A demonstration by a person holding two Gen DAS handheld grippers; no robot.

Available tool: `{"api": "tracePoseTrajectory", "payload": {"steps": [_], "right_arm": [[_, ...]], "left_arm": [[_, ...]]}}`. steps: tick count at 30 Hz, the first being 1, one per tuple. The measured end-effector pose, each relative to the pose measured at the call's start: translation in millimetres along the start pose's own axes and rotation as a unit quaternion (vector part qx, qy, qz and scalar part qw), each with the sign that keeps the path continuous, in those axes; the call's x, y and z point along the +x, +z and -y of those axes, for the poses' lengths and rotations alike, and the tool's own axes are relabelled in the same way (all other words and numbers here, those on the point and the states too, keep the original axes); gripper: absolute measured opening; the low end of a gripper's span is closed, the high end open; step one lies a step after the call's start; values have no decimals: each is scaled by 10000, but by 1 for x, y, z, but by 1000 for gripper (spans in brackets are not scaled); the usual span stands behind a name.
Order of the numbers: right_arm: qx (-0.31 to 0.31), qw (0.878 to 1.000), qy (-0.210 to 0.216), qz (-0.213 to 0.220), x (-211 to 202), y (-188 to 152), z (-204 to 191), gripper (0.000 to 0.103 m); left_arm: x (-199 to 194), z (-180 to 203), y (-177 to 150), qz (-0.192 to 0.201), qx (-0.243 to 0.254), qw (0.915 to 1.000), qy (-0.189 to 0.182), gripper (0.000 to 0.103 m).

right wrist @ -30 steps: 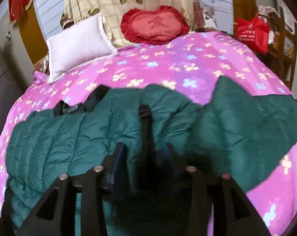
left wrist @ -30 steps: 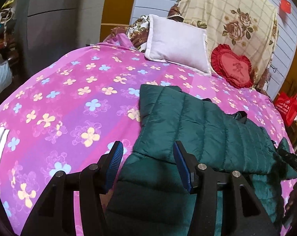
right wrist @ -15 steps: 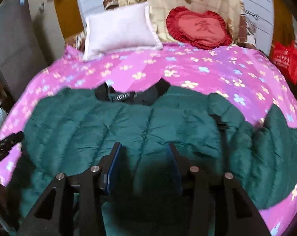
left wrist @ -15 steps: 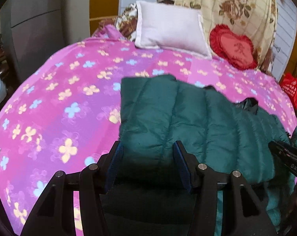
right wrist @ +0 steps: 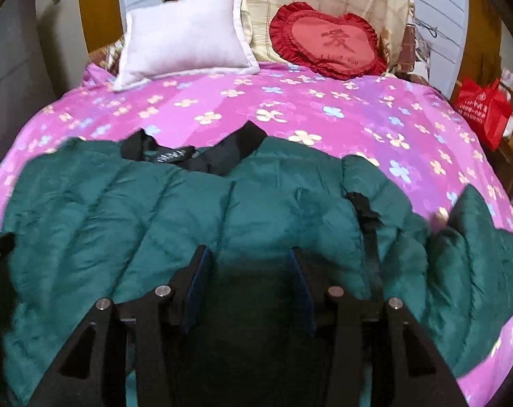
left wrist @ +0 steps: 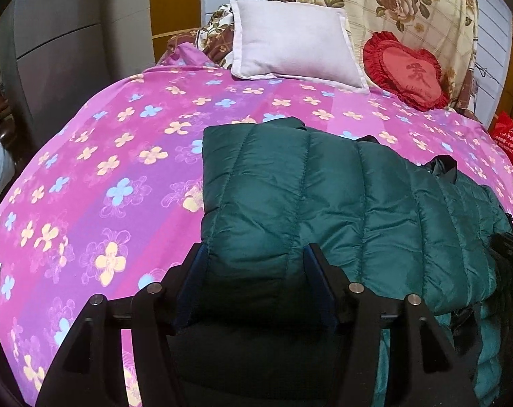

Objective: Fold large clothes

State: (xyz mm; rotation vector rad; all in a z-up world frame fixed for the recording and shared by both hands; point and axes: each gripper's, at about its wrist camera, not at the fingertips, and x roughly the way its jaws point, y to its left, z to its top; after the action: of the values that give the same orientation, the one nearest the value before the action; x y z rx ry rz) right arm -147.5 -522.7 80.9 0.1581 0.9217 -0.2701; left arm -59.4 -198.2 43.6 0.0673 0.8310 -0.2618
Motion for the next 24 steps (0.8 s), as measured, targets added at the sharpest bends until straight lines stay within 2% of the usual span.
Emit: {"api": "tracePoseTrajectory", "payload": {"steps": [3, 6, 10, 13, 16, 20, 22, 24], "right_arm": [[22, 9998, 117, 155, -25, -10, 5, 59], [-21, 10000, 6, 83, -29, -18, 10, 60], [222, 9996, 81, -127, -13, -28, 22, 60], [152, 9997, 20, -192, -5, -35, 19, 60], [53, 9997, -58, -245, -8, -35, 14, 60], [247, 9995, 102, -164, -33, -38, 16, 61], [310, 9994, 155, -26, -48, -39, 16, 69], [413, 9989, 201, 111, -64, -43, 17, 82]], "left_arm": [[0, -1, 0, 9, 20, 10000, 16, 41], [0, 0, 0, 8, 11, 10000, 5, 41], [0, 0, -1, 1, 11, 10000, 5, 42], [-1, 0, 0, -6, 8, 10000, 11, 42], [-7, 0, 0, -4, -33, 10000, -66, 42], [-25, 1, 1, 175, -25, 9996, -236, 42], [-34, 4, 0, 253, 20, 9993, -271, 42], [-44, 7, -3, 324, 80, 9989, -341, 42]]}}
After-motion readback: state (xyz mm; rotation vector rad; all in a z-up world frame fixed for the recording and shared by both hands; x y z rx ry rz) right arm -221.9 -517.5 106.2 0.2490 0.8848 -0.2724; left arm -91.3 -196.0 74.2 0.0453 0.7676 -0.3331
